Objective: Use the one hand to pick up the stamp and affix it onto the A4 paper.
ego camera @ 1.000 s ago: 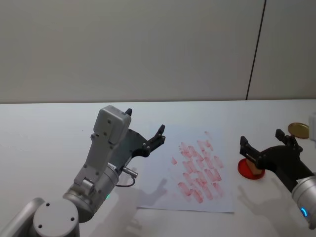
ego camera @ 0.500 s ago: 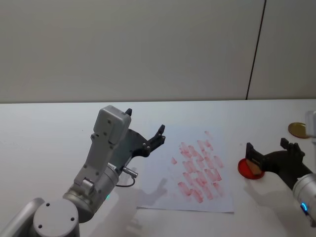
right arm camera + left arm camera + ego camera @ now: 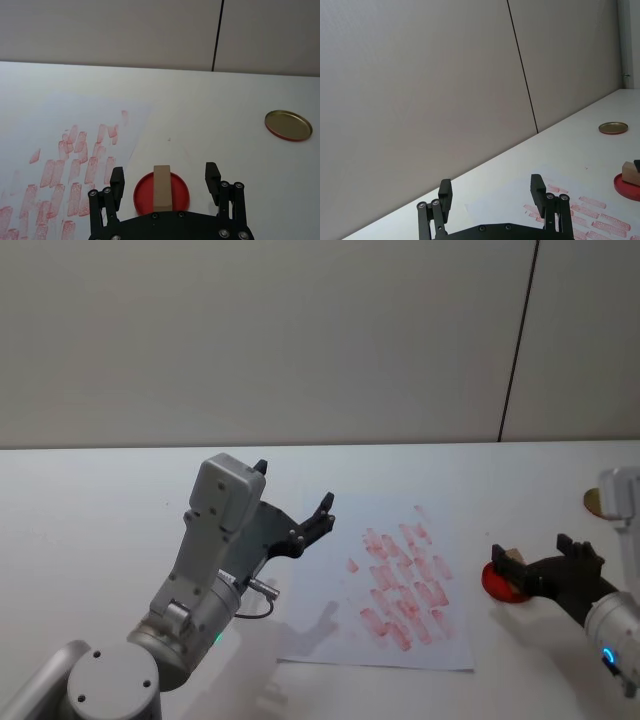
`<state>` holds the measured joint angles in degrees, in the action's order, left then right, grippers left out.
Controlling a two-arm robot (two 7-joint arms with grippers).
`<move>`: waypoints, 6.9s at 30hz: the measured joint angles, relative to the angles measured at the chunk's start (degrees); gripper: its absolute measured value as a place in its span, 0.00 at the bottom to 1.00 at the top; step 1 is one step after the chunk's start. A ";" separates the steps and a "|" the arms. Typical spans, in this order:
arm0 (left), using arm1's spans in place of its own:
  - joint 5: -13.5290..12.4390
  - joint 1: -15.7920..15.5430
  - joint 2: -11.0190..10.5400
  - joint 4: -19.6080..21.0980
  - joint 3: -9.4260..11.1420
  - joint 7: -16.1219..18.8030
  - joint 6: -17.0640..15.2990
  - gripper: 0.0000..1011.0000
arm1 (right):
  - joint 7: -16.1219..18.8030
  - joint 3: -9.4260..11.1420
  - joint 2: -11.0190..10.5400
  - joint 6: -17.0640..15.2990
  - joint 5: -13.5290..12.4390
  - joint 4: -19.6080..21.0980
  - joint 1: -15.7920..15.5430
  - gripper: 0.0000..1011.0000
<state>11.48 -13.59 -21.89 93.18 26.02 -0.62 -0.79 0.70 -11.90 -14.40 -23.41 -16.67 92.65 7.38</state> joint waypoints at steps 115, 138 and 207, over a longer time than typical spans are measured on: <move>0.00 0.00 0.00 0.00 0.00 0.00 0.00 0.98 | 17.78 -6.75 16.23 11.21 14.79 -54.20 35.70 0.21; 0.00 0.00 0.00 0.00 0.00 0.00 0.00 0.98 | 18.88 -7.14 16.72 9.89 15.22 -57.23 37.02 0.21; 0.00 0.00 0.00 0.00 0.00 0.00 0.00 0.98 | 5.19 -1.92 4.51 1.41 7.90 -6.03 12.04 0.21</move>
<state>11.48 -13.59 -21.89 93.17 26.03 -0.63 -0.80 5.89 -13.81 -9.89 -22.00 -8.77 86.63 19.42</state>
